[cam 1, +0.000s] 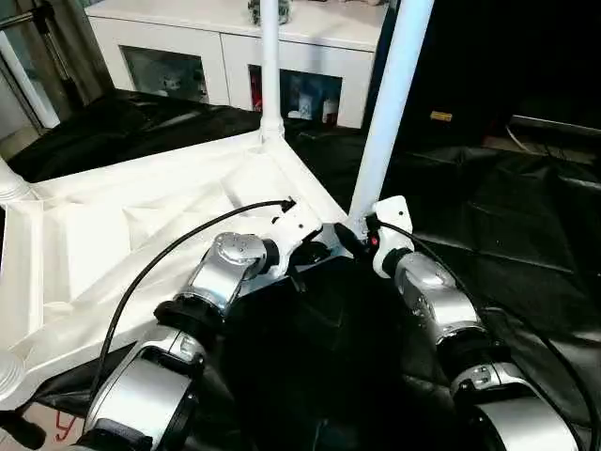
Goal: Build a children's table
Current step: Rotate leg to tighten
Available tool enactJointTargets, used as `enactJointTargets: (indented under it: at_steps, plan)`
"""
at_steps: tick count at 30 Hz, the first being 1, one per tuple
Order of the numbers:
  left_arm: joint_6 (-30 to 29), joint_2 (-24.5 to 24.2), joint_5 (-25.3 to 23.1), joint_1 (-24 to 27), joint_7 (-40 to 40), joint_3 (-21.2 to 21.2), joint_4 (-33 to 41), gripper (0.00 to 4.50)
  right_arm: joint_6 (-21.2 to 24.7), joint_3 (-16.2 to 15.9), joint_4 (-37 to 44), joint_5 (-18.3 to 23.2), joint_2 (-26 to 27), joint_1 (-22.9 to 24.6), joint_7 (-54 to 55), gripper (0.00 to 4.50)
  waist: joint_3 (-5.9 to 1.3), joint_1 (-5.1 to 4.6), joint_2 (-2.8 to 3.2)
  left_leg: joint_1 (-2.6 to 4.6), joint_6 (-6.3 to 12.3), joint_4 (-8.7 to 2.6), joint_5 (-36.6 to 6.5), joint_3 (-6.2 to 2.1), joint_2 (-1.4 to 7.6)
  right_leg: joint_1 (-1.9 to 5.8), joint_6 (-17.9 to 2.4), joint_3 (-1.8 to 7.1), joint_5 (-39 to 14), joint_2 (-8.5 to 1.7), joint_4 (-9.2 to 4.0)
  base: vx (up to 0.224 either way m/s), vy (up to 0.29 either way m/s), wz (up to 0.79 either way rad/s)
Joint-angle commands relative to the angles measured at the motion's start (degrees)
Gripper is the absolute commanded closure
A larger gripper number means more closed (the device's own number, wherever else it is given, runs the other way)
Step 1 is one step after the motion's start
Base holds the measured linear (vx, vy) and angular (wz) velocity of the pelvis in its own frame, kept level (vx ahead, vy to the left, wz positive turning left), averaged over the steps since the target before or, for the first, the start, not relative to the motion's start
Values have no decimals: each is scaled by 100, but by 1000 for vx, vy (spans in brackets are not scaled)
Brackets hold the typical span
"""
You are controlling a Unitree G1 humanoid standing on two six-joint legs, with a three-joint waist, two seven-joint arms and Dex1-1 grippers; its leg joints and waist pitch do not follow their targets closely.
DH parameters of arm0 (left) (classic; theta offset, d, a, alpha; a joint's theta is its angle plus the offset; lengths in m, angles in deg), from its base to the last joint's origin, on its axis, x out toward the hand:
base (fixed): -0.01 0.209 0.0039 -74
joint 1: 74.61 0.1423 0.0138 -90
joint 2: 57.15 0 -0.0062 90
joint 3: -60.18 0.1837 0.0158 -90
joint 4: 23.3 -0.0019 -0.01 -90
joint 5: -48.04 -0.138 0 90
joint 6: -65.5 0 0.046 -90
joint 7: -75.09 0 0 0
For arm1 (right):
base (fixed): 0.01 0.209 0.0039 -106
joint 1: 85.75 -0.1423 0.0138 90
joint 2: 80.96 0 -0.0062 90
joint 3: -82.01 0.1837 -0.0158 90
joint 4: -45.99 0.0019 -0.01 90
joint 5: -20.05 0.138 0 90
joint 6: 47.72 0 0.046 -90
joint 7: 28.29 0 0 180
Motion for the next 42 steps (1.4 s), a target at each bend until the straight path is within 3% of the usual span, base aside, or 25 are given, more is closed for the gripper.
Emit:
enactJointTargets:
  at_steps: [1,3,8,11,14,19,25,27,28,31,38,42]
  plan:
    - [192,205,46,-31,-104,163,-1,450,126,-342,-247,-48,283,33,-307,105,-320,10,-33,13,355,-400,-952,-116,238,267,-1337,294,-1109,-431,-465,0,0,0]
    - [261,115,76,16,-285,165,40,450,81,-286,-204,27,190,20,-508,68,-327,10,-35,6,352,-401,-957,-120,239,275,-1315,296,-1109,-431,-463,0,0,0]
    - [382,-105,148,128,-758,183,162,450,-52,-288,-71,13,-148,49,-984,62,-361,16,-11,-6,522,-368,-607,-111,241,304,-1517,295,-338,-425,-371,0,0,0]
    - [455,-230,228,197,-1060,179,247,450,-135,-346,65,61,-366,125,-1488,62,-362,29,-26,-15,643,-356,-543,-102,245,321,-1630,292,-71,-427,-346,0,0,0]
    - [528,-456,348,325,-1602,217,415,450,-36,-459,495,251,-706,341,-2422,62,-348,49,-17,-9,702,-362,-700,-104,256,329,-1619,284,-237,-423,-368,0,0,0]
    - [689,-731,512,489,-2311,244,603,450,247,-695,1044,435,-1142,651,-3591,62,-326,91,-9,-2,566,-381,-865,-96,291,302,-1560,280,-587,-414,-388,0,0,0]
    - [711,-917,620,583,-2700,237,743,450,398,-779,1251,514,-1381,737,-4038,62,-336,122,-15,0,493,-381,-832,-101,286,301,-1541,282,-672,-423,-381,0,0,0]
    - [720,-1056,698,648,-2999,230,832,450,633,-811,1474,618,-1528,808,-4386,62,-338,136,-17,0,536,-377,-746,-97,291,303,-1539,283,-536,-413,-365,0,0,0]
    - [721,-1064,701,652,-3019,228,838,450,656,-813,1497,625,-1537,815,-4410,88,-344,142,-13,-2,552,-371,-709,-94,287,303,-1549,282,-491,-413,-360,0,0,0]
    - [683,-1119,723,682,-3133,229,887,450,761,-850,1587,650,-1574,833,-4482,96,-340,152,-14,1,530,-375,-708,-93,287,288,-1555,278,-530,-417,-366,0,0,0]
    - [665,-1106,701,692,-3084,237,908,450,903,-894,1739,684,-1546,899,-4538,165,-340,149,-16,2,453,-378,-723,-98,282,294,-1503,281,-627,-418,-375,0,0,0]
    - [721,-987,576,609,-2684,186,768,450,896,-881,1747,632,-1411,965,-4221,175,-336,149,-13,3,439,-379,-734,-98,281,282,-1478,281,-663,-421,-384,0,0,0]
